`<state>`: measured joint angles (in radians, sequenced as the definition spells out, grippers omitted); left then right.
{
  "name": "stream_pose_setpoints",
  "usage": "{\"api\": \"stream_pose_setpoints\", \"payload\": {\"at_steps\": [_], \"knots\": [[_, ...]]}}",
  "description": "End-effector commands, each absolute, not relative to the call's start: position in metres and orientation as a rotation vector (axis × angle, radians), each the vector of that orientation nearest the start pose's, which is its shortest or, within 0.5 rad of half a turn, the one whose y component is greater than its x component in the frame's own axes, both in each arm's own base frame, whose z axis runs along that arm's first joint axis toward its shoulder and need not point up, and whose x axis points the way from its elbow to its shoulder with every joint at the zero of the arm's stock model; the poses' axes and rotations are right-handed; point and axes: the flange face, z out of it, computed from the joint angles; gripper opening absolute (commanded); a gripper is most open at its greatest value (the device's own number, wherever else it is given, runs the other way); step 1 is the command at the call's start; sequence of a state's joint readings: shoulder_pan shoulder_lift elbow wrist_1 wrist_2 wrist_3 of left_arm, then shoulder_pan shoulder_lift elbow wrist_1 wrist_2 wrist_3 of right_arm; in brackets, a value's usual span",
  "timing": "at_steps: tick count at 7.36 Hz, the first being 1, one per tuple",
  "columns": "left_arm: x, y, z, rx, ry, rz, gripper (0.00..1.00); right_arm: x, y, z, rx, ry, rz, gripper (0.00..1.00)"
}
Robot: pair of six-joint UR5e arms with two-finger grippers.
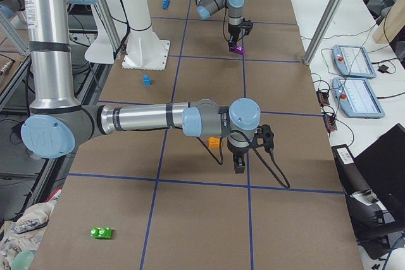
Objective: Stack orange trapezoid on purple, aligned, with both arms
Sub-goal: 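Carry the purple trapezoid with the left gripper to the table center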
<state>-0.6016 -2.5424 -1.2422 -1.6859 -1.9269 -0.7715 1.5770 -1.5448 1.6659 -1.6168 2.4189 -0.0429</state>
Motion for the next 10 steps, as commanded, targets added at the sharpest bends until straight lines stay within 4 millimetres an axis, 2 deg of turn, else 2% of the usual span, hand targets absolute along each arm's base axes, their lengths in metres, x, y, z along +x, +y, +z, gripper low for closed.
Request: {"api": "stream_pose_setpoints", "payload": {"at_steps": [1,6,7,8,9,10], "knots": [[0.625,-0.527,0.168,0.24,0.763,0.327,0.0,0.062,-0.504,0.599,0.089,-0.846,-0.065,0.99],[0.643,-0.516,0.157,0.233,0.767,0.349,0.0,0.062,-0.505,0.605,0.078,-0.846,-0.061,0.99],[0.644,-0.516,0.157,0.232,0.767,0.348,0.05,0.062,-0.505,0.605,0.078,-0.846,-0.061,0.99],[0.645,-0.517,0.159,0.23,0.765,0.348,0.43,0.062,-0.505,0.606,0.077,-0.847,-0.06,0.99],[0.647,-0.518,0.162,0.232,0.767,0.347,0.7,0.062,-0.506,0.605,0.08,-0.845,-0.061,0.99],[0.649,-0.52,0.164,0.236,0.778,0.335,0.87,0.062,-0.506,0.605,0.078,-0.845,-0.061,0.99]]}}
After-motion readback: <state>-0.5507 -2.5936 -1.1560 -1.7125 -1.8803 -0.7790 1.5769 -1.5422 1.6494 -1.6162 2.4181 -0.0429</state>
